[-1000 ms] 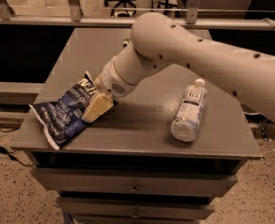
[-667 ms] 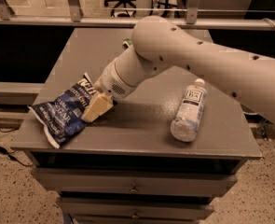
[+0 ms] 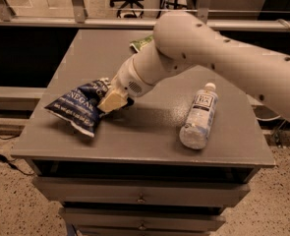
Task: Pick blue chip bag
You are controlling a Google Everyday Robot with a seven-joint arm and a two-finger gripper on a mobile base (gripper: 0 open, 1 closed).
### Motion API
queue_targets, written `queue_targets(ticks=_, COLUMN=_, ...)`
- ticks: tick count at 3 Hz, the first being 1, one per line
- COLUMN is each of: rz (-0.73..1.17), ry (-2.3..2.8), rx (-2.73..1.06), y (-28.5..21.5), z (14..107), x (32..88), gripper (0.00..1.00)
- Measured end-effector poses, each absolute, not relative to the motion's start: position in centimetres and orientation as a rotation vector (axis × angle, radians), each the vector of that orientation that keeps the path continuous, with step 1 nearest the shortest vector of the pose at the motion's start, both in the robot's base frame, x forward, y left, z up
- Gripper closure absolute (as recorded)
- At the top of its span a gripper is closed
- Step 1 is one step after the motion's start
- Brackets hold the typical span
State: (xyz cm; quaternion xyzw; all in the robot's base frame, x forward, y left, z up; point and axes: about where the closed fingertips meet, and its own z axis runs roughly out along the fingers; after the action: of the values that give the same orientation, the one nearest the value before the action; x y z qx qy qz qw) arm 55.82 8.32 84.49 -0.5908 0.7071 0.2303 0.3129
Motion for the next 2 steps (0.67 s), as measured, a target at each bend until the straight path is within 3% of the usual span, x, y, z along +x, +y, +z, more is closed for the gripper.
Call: queue_targets(ticks=2, rz=0.581, ry=1.822, rx=-1.448, y=4.6, z=92.8, x=59.3, gripper=1.0)
